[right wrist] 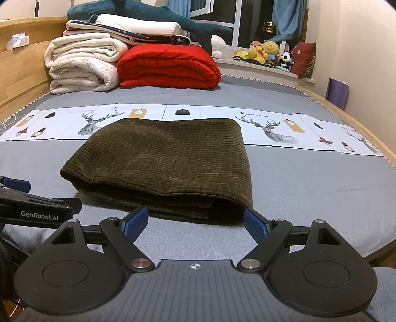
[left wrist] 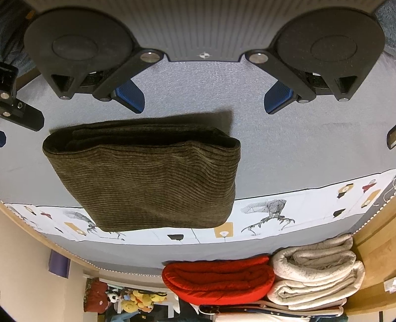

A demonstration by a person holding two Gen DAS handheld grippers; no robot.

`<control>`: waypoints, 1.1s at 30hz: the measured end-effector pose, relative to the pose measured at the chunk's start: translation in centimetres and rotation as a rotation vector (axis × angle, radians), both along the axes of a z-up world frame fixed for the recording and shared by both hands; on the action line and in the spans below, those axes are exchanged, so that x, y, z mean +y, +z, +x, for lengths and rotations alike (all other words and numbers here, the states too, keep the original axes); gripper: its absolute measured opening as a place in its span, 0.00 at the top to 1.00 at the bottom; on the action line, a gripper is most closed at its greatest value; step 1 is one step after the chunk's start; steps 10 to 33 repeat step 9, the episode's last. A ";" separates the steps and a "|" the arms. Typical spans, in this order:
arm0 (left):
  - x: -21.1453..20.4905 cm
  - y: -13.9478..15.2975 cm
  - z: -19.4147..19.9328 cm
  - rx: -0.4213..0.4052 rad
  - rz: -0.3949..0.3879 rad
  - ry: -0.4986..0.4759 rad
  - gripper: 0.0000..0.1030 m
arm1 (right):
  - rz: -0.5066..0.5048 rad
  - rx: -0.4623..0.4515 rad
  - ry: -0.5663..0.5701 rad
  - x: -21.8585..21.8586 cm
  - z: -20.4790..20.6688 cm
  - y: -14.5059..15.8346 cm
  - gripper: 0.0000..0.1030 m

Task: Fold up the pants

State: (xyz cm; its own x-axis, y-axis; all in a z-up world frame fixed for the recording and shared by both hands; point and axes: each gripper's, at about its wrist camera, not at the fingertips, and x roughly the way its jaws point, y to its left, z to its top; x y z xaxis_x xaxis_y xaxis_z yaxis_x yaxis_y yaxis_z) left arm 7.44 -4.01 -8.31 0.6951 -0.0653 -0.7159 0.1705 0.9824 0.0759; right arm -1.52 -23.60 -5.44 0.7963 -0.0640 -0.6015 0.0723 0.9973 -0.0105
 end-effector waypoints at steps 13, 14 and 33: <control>-0.2 0.2 -0.3 -0.021 0.018 -0.010 0.00 | 0.001 0.011 0.022 0.3 -0.3 0.0 0.16; -0.2 0.2 -0.3 -0.021 0.018 -0.010 0.00 | 0.001 0.011 0.022 0.3 -0.3 0.0 0.16; -0.2 0.2 -0.3 -0.021 0.018 -0.010 0.00 | 0.001 0.011 0.022 0.3 -0.3 0.0 0.16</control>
